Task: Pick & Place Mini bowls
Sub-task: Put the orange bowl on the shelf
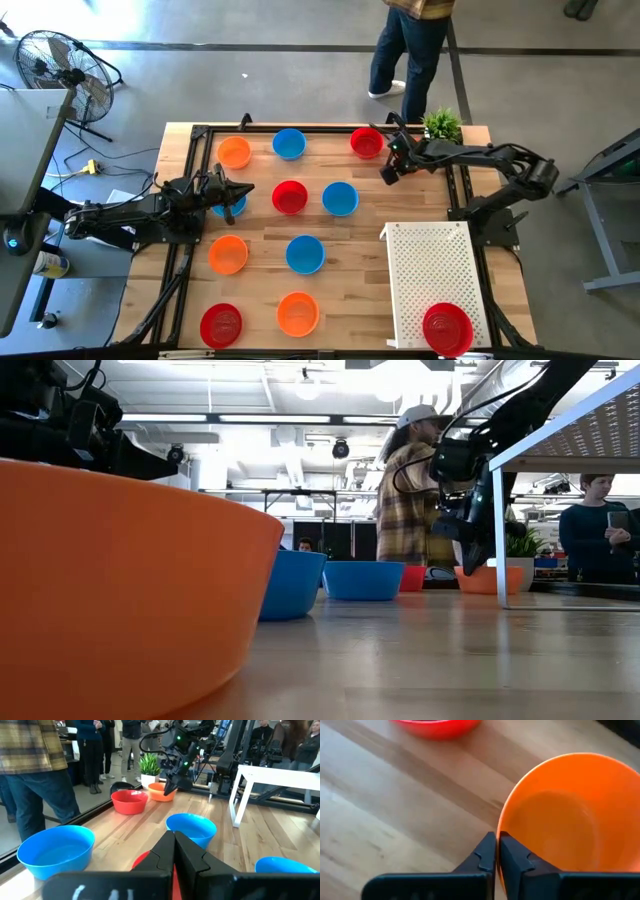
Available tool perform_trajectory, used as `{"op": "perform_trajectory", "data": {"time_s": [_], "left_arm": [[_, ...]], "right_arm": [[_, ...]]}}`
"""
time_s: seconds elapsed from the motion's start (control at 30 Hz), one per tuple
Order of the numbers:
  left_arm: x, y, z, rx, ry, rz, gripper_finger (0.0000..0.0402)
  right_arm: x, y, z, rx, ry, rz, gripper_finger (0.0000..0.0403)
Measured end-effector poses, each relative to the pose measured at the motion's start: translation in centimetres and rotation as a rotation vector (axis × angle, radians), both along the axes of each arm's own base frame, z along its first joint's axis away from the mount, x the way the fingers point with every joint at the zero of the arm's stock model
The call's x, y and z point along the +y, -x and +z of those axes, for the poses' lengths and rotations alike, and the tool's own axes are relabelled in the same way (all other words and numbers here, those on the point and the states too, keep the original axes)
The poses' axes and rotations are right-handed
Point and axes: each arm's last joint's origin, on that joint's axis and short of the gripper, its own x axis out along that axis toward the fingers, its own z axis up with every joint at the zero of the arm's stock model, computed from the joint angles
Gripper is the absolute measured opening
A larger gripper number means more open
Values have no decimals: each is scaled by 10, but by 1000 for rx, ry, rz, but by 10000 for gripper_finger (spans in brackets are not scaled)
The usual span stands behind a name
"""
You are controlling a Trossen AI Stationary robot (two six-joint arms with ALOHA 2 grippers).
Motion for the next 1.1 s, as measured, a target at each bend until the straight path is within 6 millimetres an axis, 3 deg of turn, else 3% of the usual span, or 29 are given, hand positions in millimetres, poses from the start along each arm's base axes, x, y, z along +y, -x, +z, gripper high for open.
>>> {"op": "perform_trajectory", "data": {"time_s": [0.43,0.6,0.73,0.93,1.1], "left_arm": [[0,0,0,0,0,-1,0],[0,0,0,0,0,-1,0],[0,0,0,0,0,-1,0],[0,0,0,0,0,-2,0],[0,0,0,0,0,-1,0]], "right_arm": [[40,-2,18,-126,-260,75,25],[46,-4,19,-121,-296,105,73],[44,-1,31,-64,-284,82,122],[39,20,62,-32,-162,5,170],[32,52,63,-34,-118,-140,174]]}}
